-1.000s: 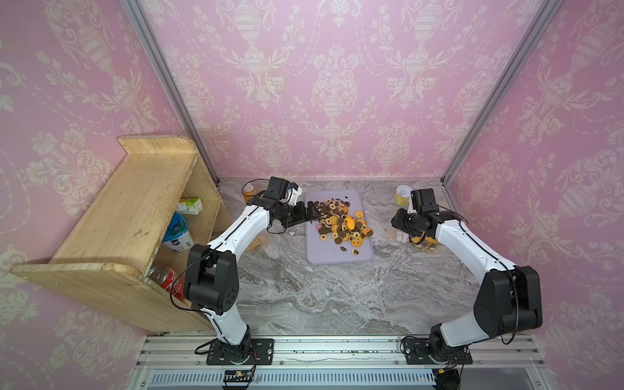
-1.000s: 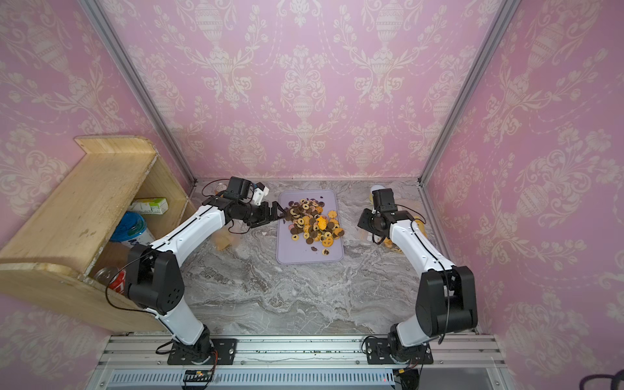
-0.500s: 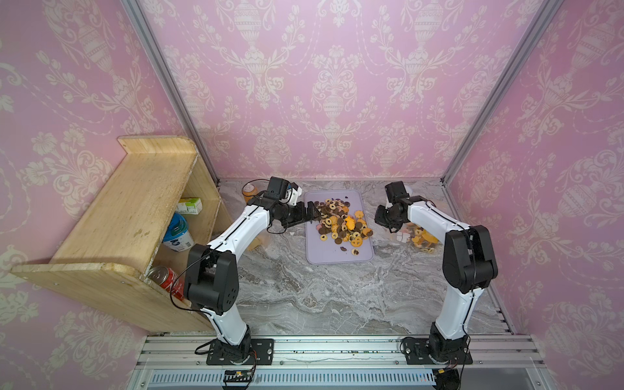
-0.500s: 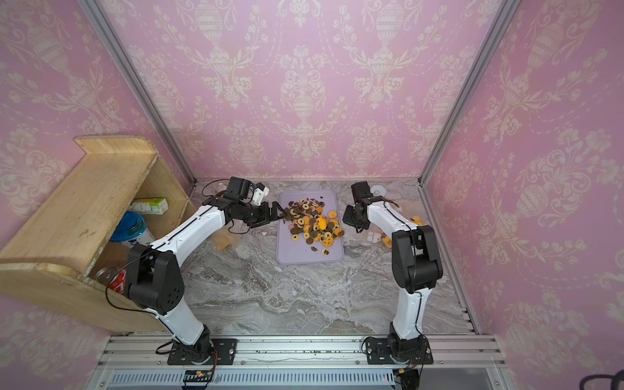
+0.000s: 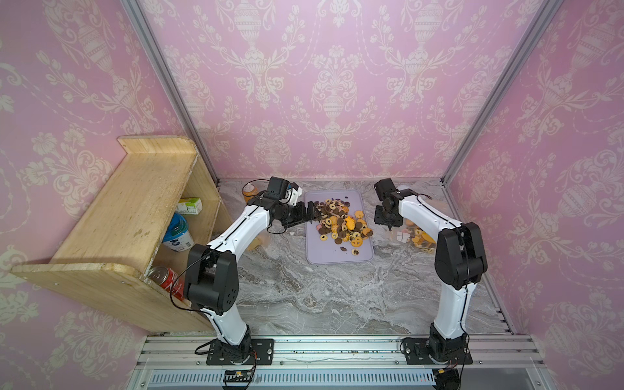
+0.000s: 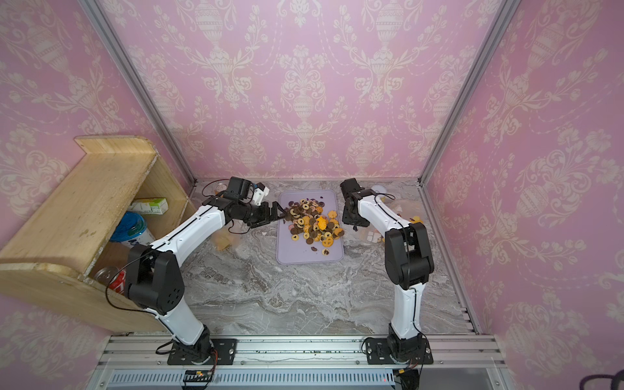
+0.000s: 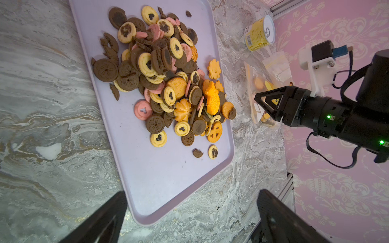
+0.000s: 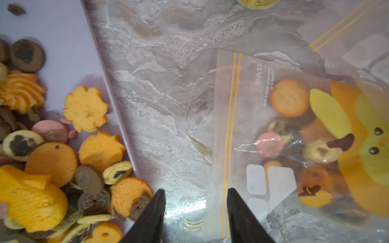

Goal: Pour cookies out of the ziploc bag
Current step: Move the ziploc bag to the center of the board.

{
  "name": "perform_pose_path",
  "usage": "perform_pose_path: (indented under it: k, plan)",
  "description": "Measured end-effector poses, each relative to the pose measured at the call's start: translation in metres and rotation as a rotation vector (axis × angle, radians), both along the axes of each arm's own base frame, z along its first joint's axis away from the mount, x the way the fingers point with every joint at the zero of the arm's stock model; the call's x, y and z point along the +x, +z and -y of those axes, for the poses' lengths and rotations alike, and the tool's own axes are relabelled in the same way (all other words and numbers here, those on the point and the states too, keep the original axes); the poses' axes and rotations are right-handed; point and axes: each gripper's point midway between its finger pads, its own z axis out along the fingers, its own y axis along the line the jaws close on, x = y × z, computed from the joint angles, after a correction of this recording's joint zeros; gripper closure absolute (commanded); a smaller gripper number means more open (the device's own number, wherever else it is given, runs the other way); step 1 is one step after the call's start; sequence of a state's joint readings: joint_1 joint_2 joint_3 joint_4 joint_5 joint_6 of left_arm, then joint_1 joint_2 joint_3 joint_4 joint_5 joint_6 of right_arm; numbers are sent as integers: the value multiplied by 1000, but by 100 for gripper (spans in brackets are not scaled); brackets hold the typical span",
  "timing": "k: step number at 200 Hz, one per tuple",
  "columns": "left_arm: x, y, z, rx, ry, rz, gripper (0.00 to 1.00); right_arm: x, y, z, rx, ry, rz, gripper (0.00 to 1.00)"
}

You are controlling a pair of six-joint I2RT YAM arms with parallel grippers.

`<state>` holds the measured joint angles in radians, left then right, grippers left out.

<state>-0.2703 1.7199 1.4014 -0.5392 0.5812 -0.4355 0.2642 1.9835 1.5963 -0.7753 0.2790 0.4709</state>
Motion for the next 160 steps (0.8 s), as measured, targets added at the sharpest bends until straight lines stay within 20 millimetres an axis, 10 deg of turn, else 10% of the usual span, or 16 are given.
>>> perform_pose_path:
  k: [64, 160]
  plan:
    - [-1, 1, 1, -9, -7, -2, 1, -5, -32, 11, -83, 12, -121, 59]
    - [-1, 1, 2, -12, -9, -3, 1, -7, -35, 22, -75, 14, -148, 100]
